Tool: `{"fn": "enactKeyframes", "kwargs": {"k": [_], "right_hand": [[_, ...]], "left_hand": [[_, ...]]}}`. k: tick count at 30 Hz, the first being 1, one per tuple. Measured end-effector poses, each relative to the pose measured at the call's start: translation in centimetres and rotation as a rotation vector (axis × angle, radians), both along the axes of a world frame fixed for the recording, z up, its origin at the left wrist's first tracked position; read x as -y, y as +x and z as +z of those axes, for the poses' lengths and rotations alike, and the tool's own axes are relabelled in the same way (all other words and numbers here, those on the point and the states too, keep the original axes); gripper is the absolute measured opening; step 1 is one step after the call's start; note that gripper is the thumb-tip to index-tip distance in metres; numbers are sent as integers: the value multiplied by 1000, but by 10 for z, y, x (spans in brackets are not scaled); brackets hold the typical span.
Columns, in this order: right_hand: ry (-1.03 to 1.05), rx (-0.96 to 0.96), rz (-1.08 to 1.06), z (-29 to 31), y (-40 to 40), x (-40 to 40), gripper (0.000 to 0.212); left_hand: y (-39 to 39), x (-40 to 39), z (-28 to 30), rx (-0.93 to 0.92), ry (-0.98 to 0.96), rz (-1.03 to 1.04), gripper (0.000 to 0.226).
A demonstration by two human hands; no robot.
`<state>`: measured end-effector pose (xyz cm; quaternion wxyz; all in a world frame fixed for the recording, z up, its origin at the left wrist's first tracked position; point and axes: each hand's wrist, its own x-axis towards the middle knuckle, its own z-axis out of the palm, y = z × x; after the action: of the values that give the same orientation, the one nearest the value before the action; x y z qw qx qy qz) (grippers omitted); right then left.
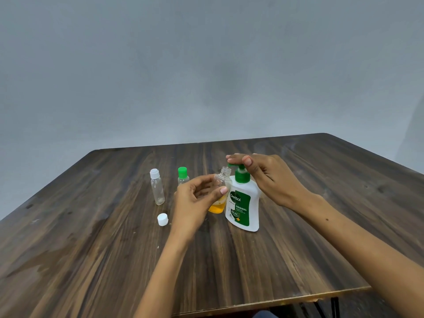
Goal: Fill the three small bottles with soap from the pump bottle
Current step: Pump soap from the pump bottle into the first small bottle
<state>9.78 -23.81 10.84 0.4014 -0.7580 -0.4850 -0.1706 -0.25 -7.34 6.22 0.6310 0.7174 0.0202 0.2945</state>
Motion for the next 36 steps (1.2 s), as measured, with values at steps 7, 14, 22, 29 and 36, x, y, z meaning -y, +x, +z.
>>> {"fn": "enactKeyframes", "kwargs": {"k": [7, 14, 22, 29, 36], "right_hand": [[-1, 13, 5, 4, -1, 0, 86], [54, -18, 24, -2, -5, -2, 80], [4, -13, 10, 4, 0, 1, 86], [60, -65, -6, -1, 1, -1, 85], [47, -83, 31, 5, 1, -2, 81]], "left_hand": [[-1, 1, 3, 8, 3, 2, 44], [-2, 1, 2, -5, 10, 8, 45], [-3, 1, 2, 12, -12, 11, 40], [-2, 1, 0, 4, -7, 15, 44], [-2, 0, 0, 6, -19, 16, 42]]}}
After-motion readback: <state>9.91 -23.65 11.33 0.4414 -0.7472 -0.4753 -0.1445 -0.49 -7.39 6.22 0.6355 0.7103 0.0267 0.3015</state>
